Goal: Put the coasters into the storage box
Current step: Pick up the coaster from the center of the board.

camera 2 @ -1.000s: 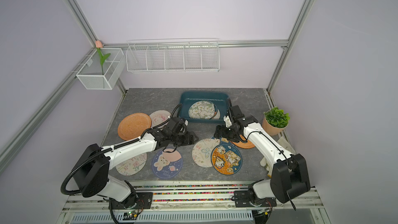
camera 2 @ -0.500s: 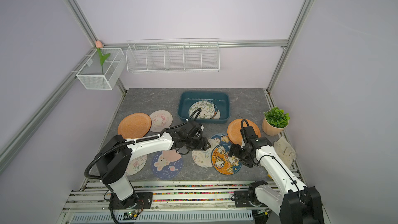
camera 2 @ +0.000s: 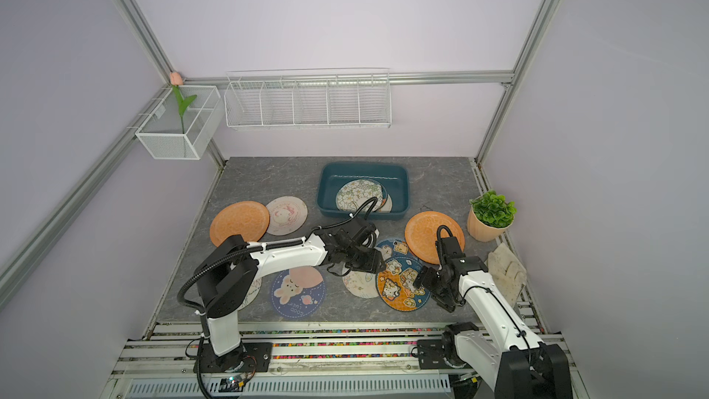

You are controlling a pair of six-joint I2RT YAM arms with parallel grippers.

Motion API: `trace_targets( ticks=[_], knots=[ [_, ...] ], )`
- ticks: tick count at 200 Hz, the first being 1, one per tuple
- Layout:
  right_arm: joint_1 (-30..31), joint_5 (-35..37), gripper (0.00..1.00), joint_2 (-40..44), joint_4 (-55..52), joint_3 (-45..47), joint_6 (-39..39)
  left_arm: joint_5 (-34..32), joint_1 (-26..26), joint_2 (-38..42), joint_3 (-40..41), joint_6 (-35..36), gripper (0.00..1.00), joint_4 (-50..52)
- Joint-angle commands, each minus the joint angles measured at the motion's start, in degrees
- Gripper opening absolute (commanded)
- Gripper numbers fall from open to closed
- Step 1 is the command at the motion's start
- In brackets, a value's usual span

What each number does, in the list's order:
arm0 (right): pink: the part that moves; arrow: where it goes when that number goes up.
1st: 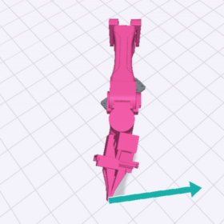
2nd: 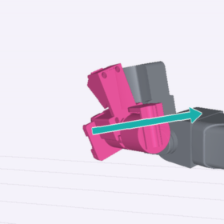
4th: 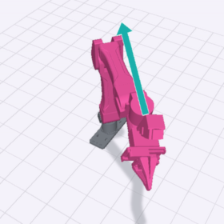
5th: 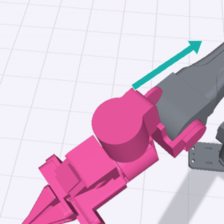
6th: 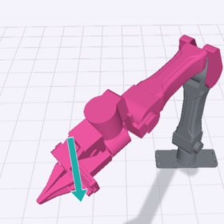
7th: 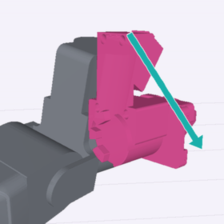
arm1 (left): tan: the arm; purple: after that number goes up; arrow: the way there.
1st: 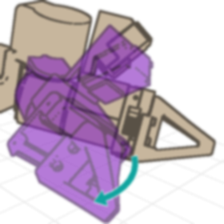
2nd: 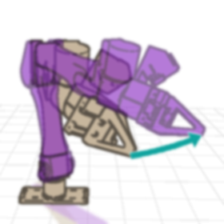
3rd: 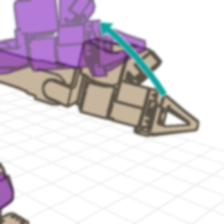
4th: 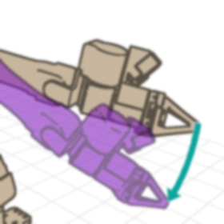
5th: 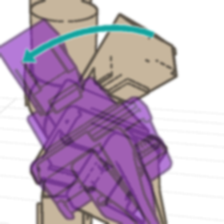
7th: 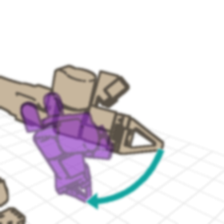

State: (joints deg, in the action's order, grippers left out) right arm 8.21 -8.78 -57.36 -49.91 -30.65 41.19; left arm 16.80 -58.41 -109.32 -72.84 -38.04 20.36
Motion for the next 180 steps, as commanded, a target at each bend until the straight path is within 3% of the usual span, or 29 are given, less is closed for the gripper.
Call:
trace_targets(
  ticks=[1,66,180],
  knots=[
    [-0.3,0.4,0.85,1.1,1.6,1.8,1.0,-1.1,-0.7,-2.0,-2.6,1.6,0.51,3.2],
    [-0.3,0.8,0.78,0.4,4.8,3.0,-1.0,-3.3,-1.4,-5.4,-7.2,2.1,0.42,9.2],
    [0.1,-0.5,0.69,-4.2,10.2,4.4,-1.9,-3.0,-1.6,-9.9,-12.0,2.7,0.41,11.3]
  ],
)
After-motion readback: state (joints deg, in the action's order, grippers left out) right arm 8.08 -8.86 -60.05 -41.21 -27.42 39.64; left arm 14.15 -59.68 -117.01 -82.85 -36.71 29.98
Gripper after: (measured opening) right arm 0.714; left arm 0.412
